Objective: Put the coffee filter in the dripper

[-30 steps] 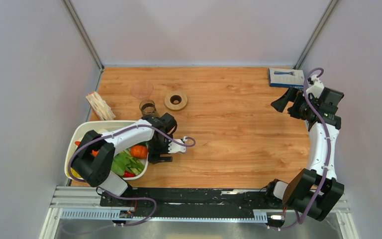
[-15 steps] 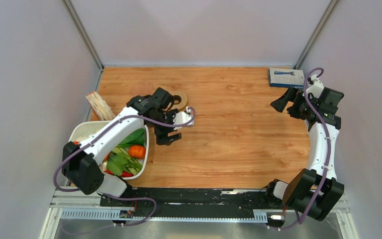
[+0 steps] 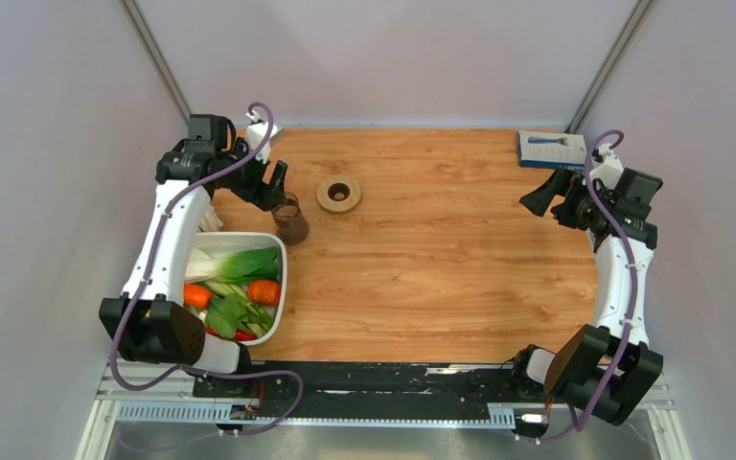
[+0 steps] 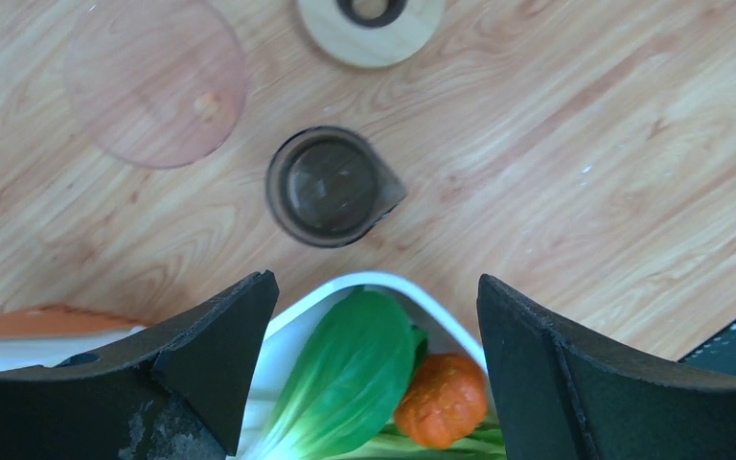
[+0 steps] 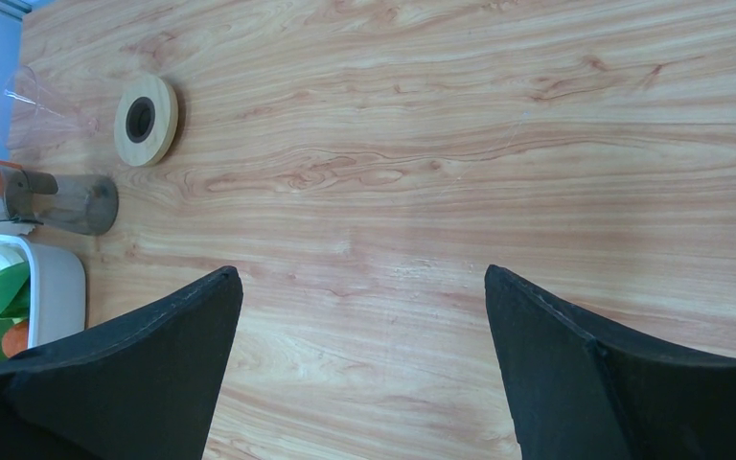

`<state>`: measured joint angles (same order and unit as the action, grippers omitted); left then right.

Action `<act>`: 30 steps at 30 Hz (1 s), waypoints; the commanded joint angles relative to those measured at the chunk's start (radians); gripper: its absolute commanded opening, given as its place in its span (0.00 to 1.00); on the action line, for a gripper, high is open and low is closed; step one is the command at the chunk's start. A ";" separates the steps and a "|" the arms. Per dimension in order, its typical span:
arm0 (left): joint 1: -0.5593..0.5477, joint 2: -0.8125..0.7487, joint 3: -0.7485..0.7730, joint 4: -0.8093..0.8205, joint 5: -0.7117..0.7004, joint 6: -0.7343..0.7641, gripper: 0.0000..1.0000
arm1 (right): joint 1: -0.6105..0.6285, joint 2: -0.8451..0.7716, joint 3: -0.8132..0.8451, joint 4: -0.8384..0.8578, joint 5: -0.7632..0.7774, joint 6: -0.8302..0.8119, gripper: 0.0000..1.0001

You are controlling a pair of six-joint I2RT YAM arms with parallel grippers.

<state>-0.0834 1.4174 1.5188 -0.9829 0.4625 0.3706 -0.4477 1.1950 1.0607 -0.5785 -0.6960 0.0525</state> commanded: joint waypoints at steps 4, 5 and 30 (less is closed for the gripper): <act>0.107 0.063 0.000 -0.121 -0.010 0.315 0.87 | 0.001 -0.011 -0.004 0.030 -0.031 -0.003 1.00; 0.110 0.070 -0.012 -0.137 -0.034 0.352 0.87 | 0.001 -0.009 -0.005 0.030 -0.034 -0.003 1.00; 0.094 0.339 0.041 -0.094 0.025 0.934 0.86 | 0.001 0.019 0.010 0.020 -0.040 -0.002 1.00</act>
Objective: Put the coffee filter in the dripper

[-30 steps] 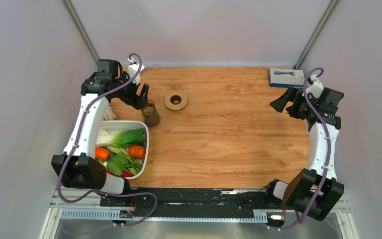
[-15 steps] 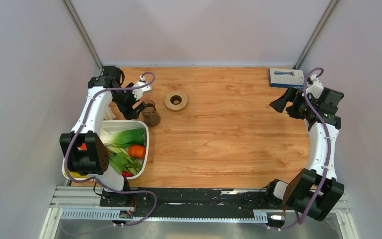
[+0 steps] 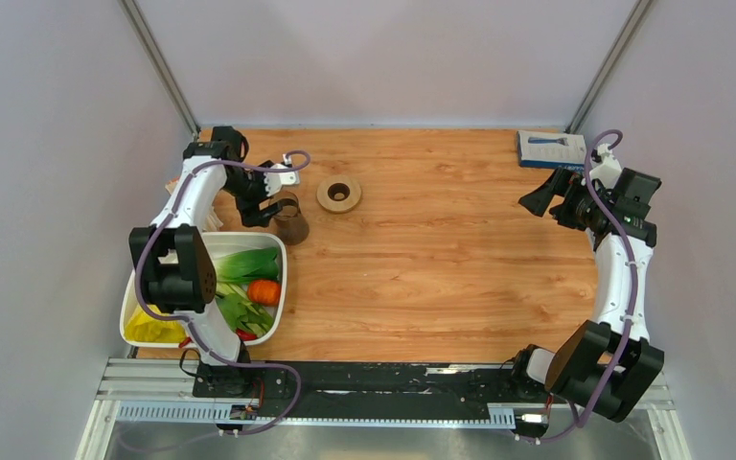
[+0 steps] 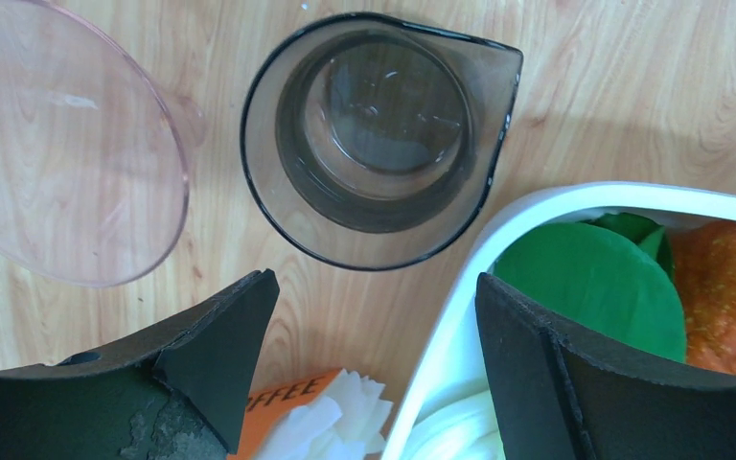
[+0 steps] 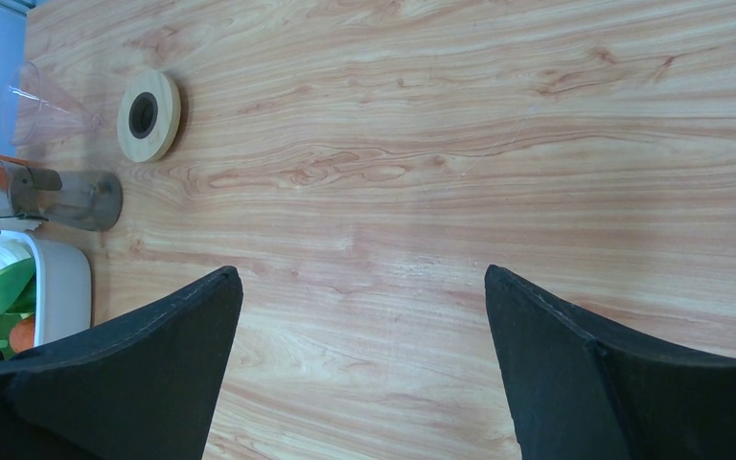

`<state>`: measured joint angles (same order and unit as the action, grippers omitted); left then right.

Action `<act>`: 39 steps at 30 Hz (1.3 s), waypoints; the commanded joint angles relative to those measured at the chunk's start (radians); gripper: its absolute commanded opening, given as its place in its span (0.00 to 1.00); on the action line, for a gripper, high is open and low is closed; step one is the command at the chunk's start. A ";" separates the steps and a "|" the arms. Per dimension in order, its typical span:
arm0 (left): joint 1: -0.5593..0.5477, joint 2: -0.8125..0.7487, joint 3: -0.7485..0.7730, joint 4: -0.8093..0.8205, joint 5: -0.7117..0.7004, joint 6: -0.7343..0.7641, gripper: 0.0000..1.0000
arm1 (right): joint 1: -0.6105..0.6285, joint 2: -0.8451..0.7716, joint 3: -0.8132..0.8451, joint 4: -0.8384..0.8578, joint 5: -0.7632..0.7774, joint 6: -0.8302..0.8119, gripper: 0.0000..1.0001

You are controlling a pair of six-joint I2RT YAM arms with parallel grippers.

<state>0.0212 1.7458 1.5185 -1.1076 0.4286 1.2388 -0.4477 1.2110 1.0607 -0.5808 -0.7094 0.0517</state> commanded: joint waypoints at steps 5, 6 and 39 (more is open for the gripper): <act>-0.032 0.032 0.042 0.052 0.065 0.069 0.87 | 0.001 0.007 0.012 0.020 -0.027 -0.003 1.00; -0.046 0.035 0.046 0.053 0.074 0.068 0.87 | 0.001 0.008 0.012 0.020 -0.026 -0.004 1.00; -0.235 -0.116 -0.080 0.164 0.065 -0.268 0.68 | 0.001 0.016 0.015 0.012 -0.033 -0.019 1.00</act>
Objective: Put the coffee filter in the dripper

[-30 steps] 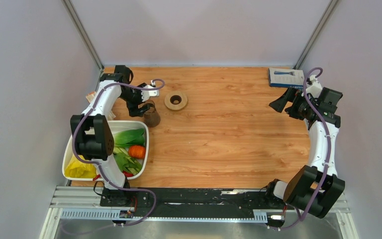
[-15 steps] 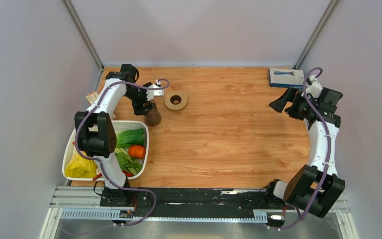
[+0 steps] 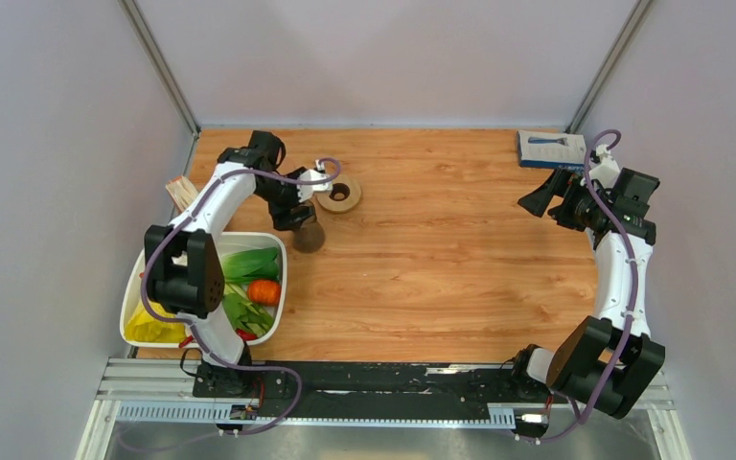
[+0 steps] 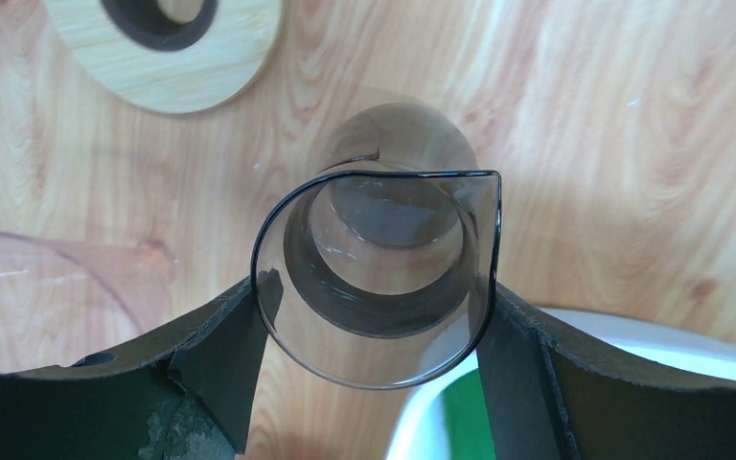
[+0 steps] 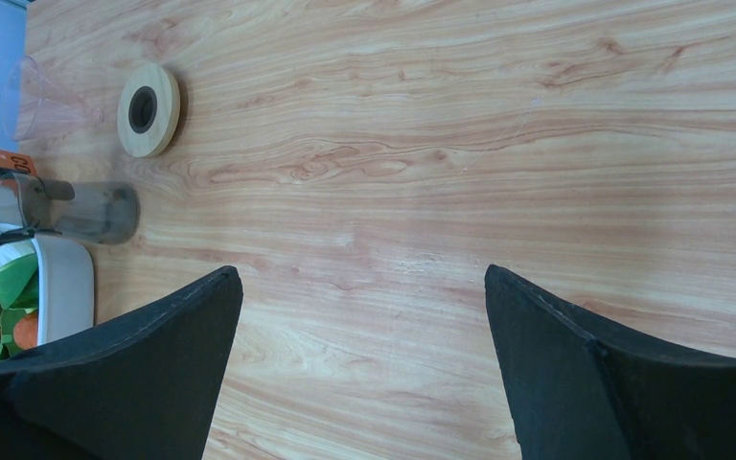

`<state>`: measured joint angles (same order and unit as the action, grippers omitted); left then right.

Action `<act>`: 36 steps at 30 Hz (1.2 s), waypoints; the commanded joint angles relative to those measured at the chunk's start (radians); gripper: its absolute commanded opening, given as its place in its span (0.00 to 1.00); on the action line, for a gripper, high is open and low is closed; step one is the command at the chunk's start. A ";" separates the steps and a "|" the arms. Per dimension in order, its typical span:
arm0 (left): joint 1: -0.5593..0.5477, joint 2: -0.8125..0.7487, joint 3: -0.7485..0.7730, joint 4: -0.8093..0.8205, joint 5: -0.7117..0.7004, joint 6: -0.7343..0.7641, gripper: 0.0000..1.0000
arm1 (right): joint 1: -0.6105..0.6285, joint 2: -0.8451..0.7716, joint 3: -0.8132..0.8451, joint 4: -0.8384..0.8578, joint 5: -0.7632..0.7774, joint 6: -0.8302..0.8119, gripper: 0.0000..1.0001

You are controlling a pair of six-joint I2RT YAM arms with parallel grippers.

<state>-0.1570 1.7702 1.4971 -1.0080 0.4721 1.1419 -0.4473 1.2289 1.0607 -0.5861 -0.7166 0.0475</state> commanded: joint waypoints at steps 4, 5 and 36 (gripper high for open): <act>-0.162 -0.249 -0.155 0.151 -0.048 -0.343 0.67 | 0.001 0.002 0.015 0.018 -0.030 -0.015 1.00; -0.203 -0.263 -0.178 0.157 -0.059 -0.373 0.67 | 0.001 0.002 0.017 0.019 -0.030 -0.014 1.00; -0.797 -0.151 -0.195 0.386 -0.488 -1.192 0.81 | 0.001 -0.015 0.018 0.007 -0.016 -0.025 1.00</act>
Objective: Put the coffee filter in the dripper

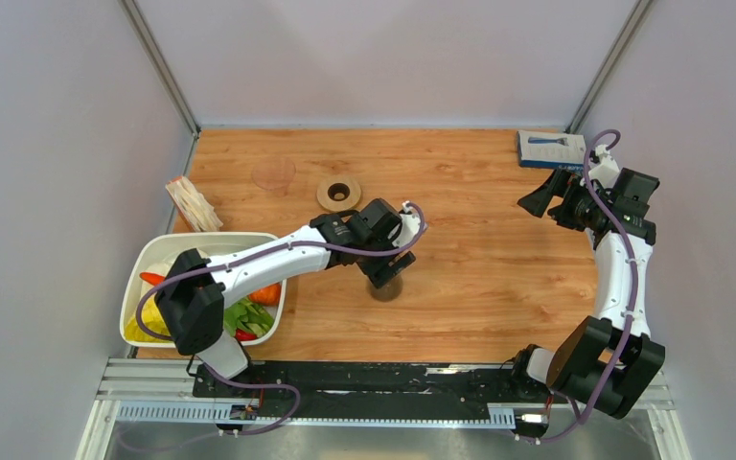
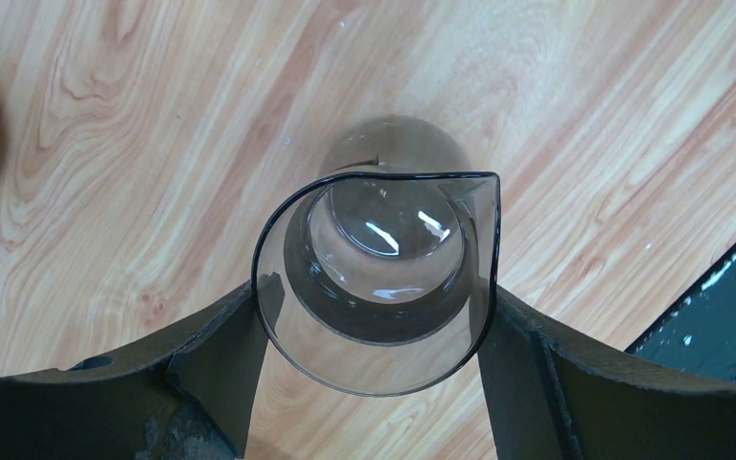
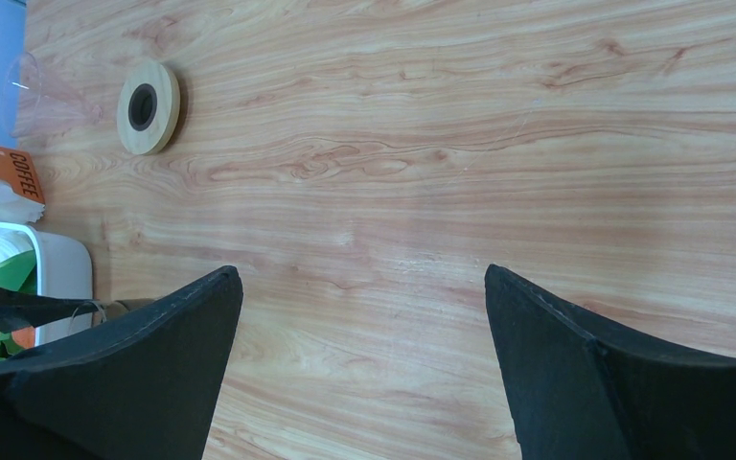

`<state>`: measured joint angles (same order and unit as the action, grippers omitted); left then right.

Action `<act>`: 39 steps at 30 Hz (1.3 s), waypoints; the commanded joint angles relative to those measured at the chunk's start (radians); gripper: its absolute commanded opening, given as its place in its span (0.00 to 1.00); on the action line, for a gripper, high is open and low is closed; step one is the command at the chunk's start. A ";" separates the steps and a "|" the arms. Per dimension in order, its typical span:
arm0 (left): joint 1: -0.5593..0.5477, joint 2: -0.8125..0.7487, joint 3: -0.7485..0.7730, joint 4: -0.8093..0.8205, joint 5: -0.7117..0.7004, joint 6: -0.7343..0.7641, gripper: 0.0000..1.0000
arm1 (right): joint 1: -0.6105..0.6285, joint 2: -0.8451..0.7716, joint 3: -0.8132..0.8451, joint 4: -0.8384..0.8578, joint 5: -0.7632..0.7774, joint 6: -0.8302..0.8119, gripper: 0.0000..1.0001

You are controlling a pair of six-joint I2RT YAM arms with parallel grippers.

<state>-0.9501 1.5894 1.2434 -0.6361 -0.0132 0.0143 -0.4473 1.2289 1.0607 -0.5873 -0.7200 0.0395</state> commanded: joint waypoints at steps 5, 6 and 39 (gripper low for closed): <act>-0.007 0.024 0.091 0.010 0.037 -0.100 0.84 | 0.001 -0.015 0.017 0.008 -0.010 -0.016 1.00; -0.008 0.025 0.108 0.001 0.038 -0.111 0.84 | 0.001 -0.015 0.018 0.009 -0.010 -0.015 1.00; 0.530 0.021 0.332 0.006 0.130 -0.146 0.80 | 0.001 -0.015 0.021 -0.002 -0.039 -0.022 1.00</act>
<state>-0.4904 1.5234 1.5532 -0.6273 0.1200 -0.0872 -0.4477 1.2289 1.0607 -0.5934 -0.7284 0.0319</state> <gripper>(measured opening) 0.824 0.998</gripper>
